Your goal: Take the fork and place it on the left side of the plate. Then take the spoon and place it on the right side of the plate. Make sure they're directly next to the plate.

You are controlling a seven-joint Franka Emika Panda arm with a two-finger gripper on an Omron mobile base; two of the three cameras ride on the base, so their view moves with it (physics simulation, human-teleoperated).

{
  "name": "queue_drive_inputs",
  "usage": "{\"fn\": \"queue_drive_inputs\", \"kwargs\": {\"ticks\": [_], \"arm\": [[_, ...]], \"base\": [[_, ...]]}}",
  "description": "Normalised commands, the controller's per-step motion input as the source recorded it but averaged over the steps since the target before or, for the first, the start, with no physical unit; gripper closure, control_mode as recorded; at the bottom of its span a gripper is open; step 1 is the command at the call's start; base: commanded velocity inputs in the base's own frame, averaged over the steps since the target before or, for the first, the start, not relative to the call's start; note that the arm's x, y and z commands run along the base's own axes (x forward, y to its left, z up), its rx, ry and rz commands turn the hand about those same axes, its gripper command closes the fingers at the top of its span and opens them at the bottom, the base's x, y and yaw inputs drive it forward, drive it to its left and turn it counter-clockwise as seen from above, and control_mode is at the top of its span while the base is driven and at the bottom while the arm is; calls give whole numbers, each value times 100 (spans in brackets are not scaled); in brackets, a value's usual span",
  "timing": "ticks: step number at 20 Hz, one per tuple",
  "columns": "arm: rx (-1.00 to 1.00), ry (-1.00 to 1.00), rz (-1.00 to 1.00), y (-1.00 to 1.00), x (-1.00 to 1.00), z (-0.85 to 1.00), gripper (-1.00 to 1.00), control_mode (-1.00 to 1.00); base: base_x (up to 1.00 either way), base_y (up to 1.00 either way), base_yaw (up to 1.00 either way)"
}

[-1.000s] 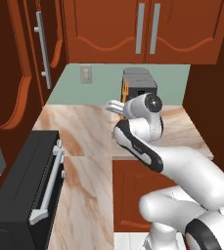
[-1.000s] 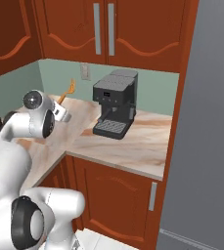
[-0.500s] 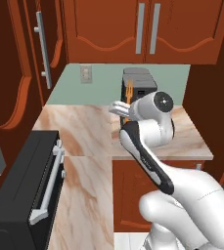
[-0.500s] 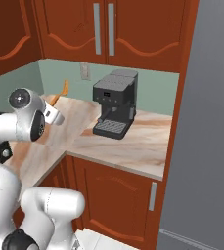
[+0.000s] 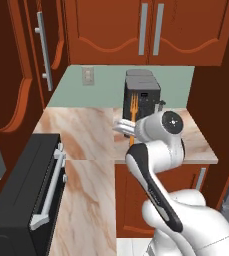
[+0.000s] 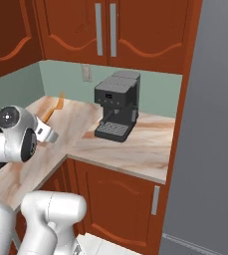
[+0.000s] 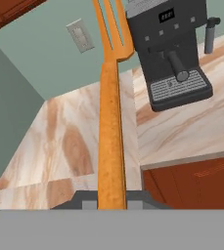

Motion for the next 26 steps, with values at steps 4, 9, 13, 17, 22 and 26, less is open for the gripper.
{"fn": "queue_drive_inputs", "kwargs": {"ticks": [4,9,13,17,22,26], "arm": [[3,0,-2,0,-47,-13,100,-100],[0,-9,-5,0,-19,12,100,100],[0,0,0,0,0,0,100,100],[0,0,0,0,0,0,100,100],[0,0,0,0,0,0,100,100],[0,0,0,0,0,0,100,100]], "base": [[0,0,0],[-3,0,-1],[-28,0,-4],[-50,-9,-11],[-63,-13,-23],[-64,-16,-33]]}}
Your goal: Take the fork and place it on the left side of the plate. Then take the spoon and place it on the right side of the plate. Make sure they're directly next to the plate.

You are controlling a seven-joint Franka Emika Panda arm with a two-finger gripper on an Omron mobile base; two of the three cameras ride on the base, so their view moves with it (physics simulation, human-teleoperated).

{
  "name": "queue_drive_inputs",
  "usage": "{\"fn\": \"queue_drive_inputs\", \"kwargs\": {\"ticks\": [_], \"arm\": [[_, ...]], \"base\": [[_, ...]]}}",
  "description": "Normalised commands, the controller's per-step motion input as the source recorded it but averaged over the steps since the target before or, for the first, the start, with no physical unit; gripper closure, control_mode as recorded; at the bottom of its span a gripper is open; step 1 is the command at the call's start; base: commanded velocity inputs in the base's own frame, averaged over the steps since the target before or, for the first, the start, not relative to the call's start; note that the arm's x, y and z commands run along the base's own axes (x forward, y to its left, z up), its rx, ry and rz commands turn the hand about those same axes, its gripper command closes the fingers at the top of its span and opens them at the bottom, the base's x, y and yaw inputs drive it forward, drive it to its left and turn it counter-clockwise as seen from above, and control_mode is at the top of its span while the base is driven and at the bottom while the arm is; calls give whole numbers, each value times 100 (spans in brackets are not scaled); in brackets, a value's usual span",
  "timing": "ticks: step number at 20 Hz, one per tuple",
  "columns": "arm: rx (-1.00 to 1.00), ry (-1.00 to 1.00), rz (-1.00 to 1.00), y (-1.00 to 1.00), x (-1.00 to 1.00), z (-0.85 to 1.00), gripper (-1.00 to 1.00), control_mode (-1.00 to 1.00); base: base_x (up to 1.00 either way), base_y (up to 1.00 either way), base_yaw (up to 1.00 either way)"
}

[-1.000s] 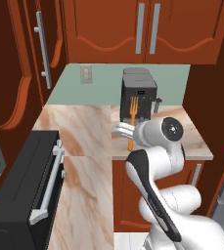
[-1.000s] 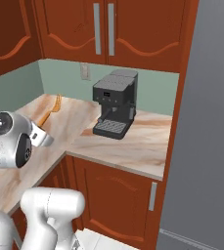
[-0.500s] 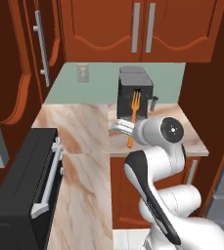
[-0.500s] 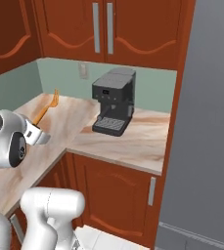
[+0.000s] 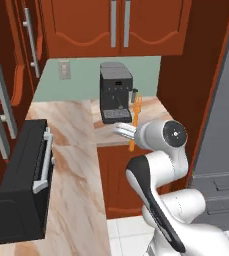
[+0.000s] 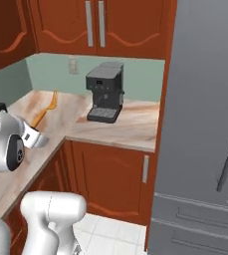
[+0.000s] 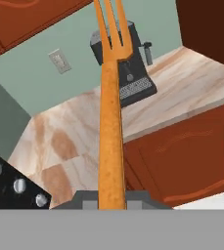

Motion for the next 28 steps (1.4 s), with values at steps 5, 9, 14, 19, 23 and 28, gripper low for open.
{"fn": "queue_drive_inputs", "kwargs": {"ticks": [5,9,14,19,23,28], "arm": [[0,0,0,0,0,0,100,100],[0,0,0,0,0,0,100,100],[0,0,0,0,0,0,100,100],[0,0,0,0,0,0,100,100],[0,0,0,0,0,0,100,100],[0,0,0,0,0,0,100,100]], "base": [[-50,-29,-47],[-38,-24,-56],[-31,-18,-59],[-28,-13,-61],[-28,-12,-61],[-19,-14,-63]]}}
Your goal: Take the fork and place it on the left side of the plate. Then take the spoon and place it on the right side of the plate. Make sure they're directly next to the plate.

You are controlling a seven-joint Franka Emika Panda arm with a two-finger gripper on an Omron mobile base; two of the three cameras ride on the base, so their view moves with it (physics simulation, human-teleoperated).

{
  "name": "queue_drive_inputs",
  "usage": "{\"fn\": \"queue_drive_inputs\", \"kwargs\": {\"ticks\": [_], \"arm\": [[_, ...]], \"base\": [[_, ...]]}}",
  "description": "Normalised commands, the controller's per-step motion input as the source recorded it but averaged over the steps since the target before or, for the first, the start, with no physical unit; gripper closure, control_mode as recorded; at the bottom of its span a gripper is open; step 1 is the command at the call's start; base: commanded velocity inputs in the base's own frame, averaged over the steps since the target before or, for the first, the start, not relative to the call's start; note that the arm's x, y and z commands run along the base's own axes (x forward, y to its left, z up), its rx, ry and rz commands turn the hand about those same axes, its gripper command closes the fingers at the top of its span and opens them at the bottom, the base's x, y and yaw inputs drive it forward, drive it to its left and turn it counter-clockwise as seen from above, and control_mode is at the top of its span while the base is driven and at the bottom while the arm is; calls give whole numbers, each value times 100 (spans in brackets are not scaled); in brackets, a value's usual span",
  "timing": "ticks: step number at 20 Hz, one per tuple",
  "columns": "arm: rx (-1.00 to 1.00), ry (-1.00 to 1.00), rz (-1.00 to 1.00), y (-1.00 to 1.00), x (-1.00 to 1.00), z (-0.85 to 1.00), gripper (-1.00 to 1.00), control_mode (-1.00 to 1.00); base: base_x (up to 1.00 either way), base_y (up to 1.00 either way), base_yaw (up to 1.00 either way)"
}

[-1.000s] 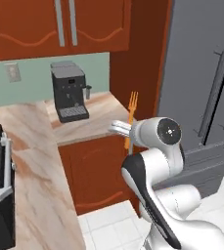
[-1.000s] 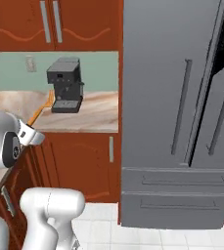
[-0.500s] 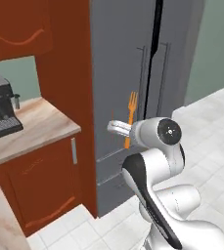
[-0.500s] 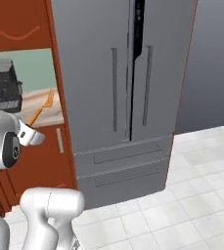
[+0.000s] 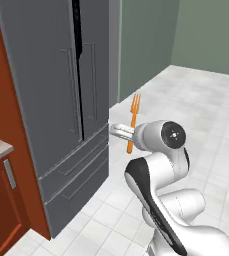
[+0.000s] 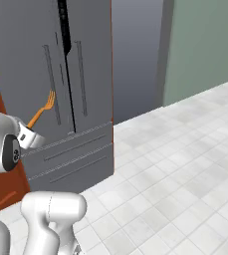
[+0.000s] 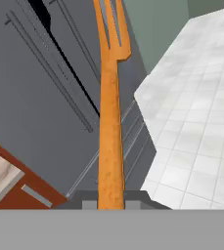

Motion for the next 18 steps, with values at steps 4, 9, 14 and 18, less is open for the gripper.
{"fn": "queue_drive_inputs", "kwargs": {"ticks": [4,9,14,18], "arm": [[0,0,0,0,0,0,100,100],[0,0,0,0,0,0,100,100],[0,0,0,0,0,0,100,100],[0,0,0,0,0,0,100,100]], "base": [[2,-28,-67],[35,-33,-63],[60,-28,-55],[75,-9,-50]]}}
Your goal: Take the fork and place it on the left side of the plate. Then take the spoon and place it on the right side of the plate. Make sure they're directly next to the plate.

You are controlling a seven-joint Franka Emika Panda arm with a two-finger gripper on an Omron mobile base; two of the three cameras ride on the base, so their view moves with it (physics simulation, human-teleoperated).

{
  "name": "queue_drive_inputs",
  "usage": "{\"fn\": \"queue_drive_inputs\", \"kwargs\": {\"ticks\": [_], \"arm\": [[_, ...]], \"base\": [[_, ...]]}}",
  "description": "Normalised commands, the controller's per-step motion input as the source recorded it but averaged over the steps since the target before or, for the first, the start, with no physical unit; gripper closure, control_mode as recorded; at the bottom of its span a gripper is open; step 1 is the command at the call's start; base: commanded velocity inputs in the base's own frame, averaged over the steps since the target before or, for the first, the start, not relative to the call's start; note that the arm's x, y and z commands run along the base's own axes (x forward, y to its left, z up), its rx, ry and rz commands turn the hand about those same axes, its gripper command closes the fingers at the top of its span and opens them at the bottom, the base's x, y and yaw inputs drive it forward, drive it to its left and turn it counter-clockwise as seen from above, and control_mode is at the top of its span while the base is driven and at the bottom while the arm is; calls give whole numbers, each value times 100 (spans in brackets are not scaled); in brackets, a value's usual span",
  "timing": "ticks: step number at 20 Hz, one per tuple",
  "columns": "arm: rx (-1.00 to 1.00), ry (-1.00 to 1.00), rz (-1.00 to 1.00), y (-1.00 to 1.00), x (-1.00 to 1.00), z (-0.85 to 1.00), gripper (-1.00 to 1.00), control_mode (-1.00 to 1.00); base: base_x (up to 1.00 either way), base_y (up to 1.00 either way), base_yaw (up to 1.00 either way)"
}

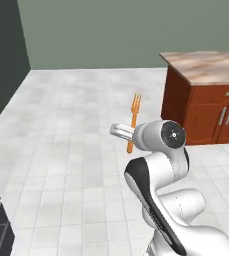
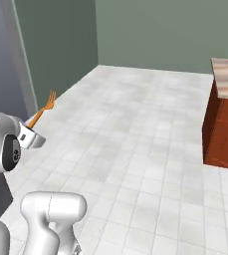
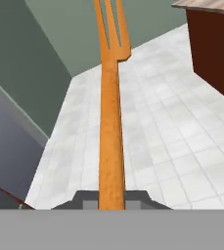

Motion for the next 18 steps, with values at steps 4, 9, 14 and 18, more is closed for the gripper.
{"fn": "queue_drive_inputs", "kwargs": {"ticks": [4,9,14,18], "arm": [[0,0,0,0,0,0,100,100],[0,0,0,0,0,0,100,100],[0,0,0,0,0,0,100,100],[0,0,0,0,0,0,100,100]], "base": [[91,0,-45],[100,1,-40],[100,5,-38],[100,16,-39]]}}
